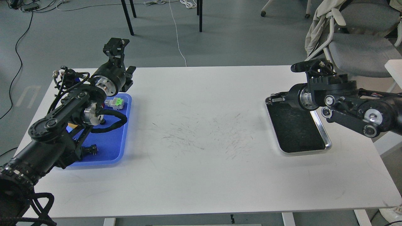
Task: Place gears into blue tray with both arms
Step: 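Lift the gear with the right gripper and carry it to table center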
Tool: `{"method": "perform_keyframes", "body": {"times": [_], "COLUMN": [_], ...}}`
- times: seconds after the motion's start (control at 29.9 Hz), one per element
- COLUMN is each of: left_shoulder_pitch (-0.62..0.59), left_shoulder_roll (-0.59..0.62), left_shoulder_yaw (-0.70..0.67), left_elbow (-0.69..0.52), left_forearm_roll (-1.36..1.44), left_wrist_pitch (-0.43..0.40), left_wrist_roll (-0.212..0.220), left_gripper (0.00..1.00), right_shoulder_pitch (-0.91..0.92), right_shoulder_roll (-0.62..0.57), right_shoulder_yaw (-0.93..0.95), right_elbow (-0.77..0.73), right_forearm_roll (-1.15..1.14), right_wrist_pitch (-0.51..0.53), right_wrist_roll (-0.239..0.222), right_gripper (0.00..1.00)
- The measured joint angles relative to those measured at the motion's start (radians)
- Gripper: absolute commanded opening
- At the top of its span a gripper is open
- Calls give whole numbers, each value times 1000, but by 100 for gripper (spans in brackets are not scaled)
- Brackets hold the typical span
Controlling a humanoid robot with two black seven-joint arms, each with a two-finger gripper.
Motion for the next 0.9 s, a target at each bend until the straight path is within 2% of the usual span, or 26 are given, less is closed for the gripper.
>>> {"method": "perform_keyframes", "body": {"times": [0.13, 0.23, 0.47, 0.64, 0.77, 0.9], "left_shoulder_pitch": [0, 0, 3, 4, 4, 7], "left_shoulder_roll": [12, 15, 23, 30, 32, 30], "left_shoulder_yaw": [0, 0, 0, 0, 0, 0], "left_elbow": [0, 0, 1, 3, 4, 4], "left_forearm_roll": [0, 0, -1, 0, 1, -2], "left_wrist_pitch": [0, 0, 0, 0, 5, 6], "left_wrist_roll": [0, 1, 1, 1, 1, 1], "left_gripper": [99, 99, 99, 99, 99, 99], "right_shoulder_pitch": [15, -10, -117, -206, -254, -290], "right_shoulder_roll": [-18, 36, 347, 565, 590, 593], "right_shoulder_yaw": [95, 177, 308, 310, 298, 275], "right_elbow": [30, 25, -114, -257, -365, -388], "right_forearm_roll": [53, 133, 192, 187, 188, 200], "right_wrist_pitch": [-8, -52, -149, -192, -209, -217], "right_wrist_roll": [26, 41, 113, 162, 205, 216], "right_gripper": [3, 3, 3, 3, 2, 2]}}
